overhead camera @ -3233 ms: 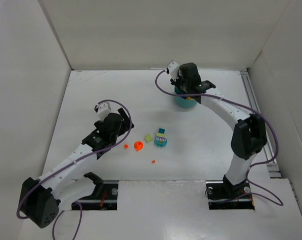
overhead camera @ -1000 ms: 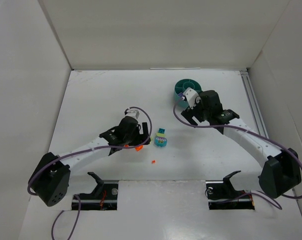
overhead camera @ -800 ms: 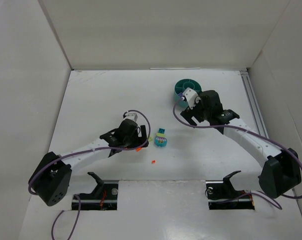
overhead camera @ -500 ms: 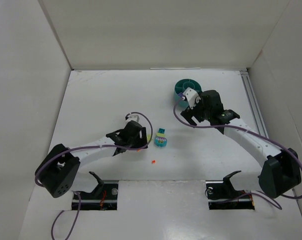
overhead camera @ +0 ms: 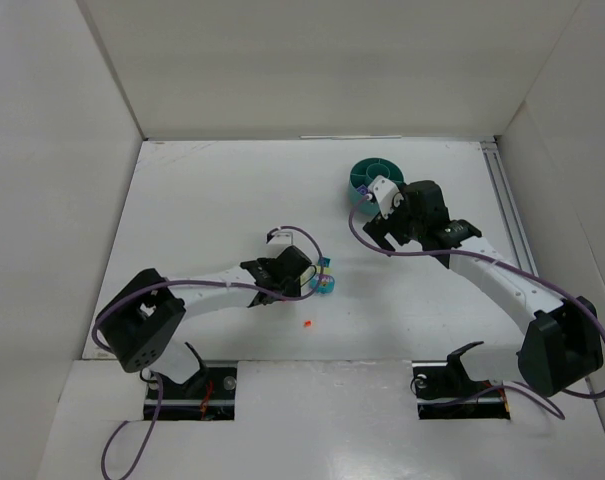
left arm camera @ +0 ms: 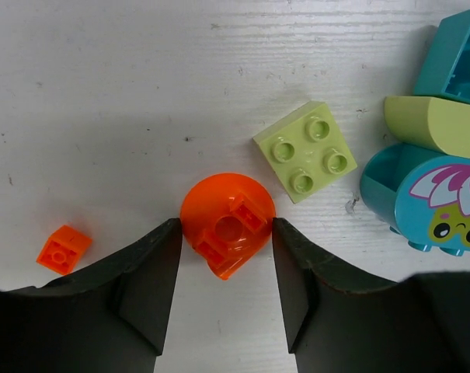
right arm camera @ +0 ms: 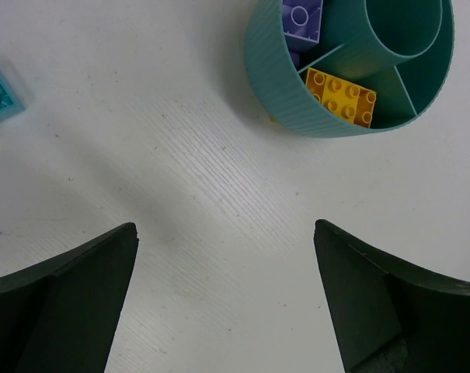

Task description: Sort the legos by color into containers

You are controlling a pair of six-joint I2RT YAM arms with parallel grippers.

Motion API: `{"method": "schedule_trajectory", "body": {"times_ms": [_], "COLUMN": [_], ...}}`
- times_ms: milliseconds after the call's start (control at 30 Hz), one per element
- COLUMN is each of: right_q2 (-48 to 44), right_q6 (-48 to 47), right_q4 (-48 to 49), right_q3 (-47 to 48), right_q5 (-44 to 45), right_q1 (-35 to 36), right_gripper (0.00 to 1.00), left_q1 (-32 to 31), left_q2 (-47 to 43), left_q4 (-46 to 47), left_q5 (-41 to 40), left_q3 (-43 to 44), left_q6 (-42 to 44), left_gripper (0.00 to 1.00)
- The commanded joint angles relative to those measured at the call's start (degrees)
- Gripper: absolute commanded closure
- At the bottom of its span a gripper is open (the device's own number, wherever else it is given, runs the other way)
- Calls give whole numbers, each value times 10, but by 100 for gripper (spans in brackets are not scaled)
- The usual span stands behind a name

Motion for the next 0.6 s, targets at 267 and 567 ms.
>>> {"method": "schedule_trajectory", "body": {"times_ms": [267, 567], "right_q2": [-13, -13], "right_q6": [-7, -7], "right_q4": [27, 32], "right_q3": [-8, -8], "right_q5": [-21, -32], "right_q1": [-15, -15], "right_gripper": [0, 0], "left_q1": [-15, -15], "left_q2": [26, -42], "left_q4": [-48, -67], "left_q5": [7, -4], "left_q3": [12, 33], "left_q6": [-21, -16], "left_gripper": [73, 79]}}
